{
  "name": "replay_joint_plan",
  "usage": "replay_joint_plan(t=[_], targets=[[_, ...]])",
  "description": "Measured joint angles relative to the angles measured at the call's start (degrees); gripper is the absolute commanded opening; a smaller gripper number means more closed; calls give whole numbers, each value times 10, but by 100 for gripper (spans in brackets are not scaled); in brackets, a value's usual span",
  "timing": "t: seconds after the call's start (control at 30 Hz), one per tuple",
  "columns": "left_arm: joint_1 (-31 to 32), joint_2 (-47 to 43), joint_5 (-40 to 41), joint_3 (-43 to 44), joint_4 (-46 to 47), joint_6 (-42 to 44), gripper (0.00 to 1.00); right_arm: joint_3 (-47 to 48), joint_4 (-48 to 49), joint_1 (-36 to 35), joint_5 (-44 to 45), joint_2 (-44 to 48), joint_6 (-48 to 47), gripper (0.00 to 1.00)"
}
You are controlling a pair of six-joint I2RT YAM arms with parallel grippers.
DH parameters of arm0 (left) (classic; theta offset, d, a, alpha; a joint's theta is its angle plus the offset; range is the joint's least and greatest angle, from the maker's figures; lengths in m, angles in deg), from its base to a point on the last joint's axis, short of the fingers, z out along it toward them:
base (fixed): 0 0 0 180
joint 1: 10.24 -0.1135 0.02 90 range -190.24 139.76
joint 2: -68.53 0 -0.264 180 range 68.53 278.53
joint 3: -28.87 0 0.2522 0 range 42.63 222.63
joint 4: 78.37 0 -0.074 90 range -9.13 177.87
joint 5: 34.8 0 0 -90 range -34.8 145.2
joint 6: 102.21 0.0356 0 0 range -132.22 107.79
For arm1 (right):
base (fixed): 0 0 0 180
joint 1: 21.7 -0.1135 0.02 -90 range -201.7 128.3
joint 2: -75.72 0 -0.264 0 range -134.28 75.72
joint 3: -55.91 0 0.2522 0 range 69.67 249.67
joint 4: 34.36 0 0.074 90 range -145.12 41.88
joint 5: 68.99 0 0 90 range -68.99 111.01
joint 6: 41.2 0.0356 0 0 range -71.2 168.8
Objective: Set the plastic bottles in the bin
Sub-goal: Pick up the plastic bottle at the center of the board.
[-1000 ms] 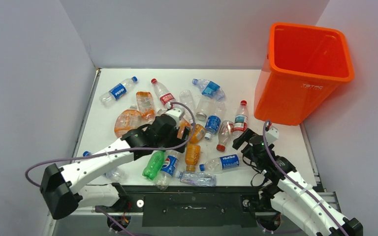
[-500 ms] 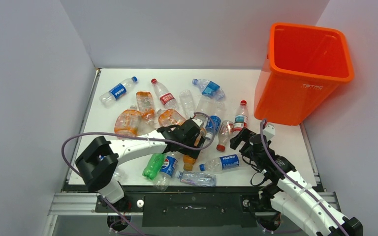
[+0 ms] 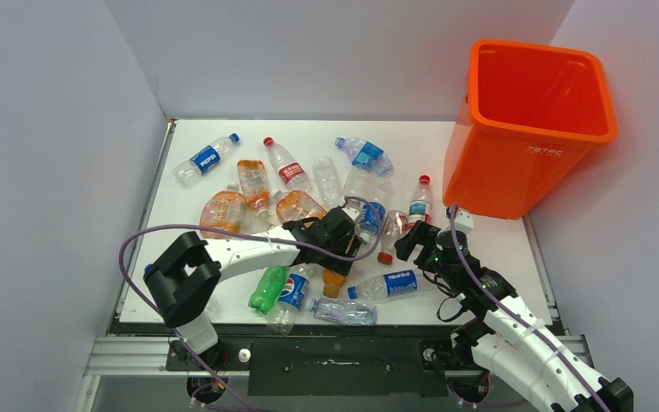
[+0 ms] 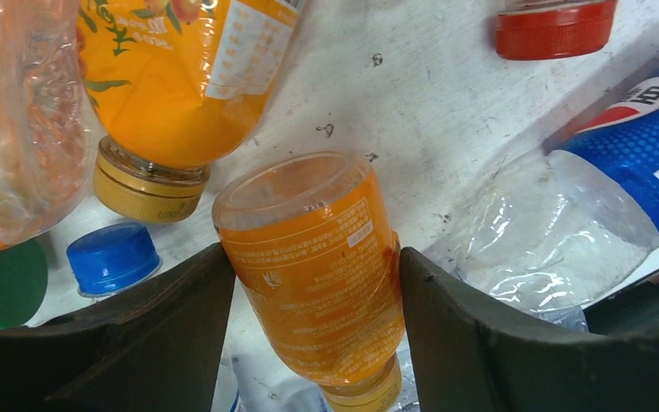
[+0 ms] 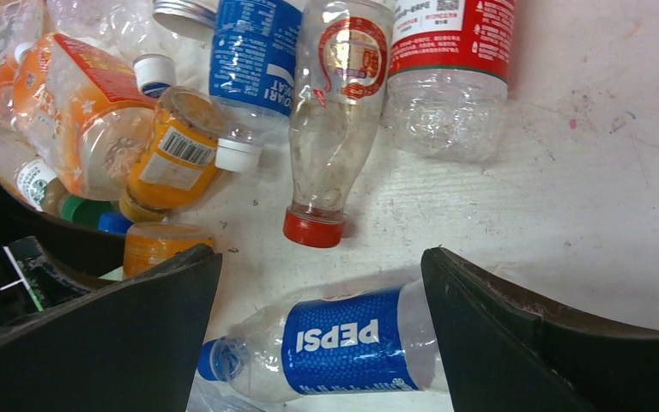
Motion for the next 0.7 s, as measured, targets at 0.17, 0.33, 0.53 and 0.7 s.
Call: replay_joint_plan(t=[0.17,0.33,0.53,0.7], targets=[[0,-10,-12,-5,10,-3,29,14,12,0,-32,0,-30,90],[-17,-109,-36,-38,36,-27,17,37,43,-5,-92,10,-71,90],[-153,-332,-106,-150,213,-146,9,47,134,-45,-150,27,-88,90],[-193,-453,-105,-253,363,-254,0,47,243,-121,-162,4,-85,90]])
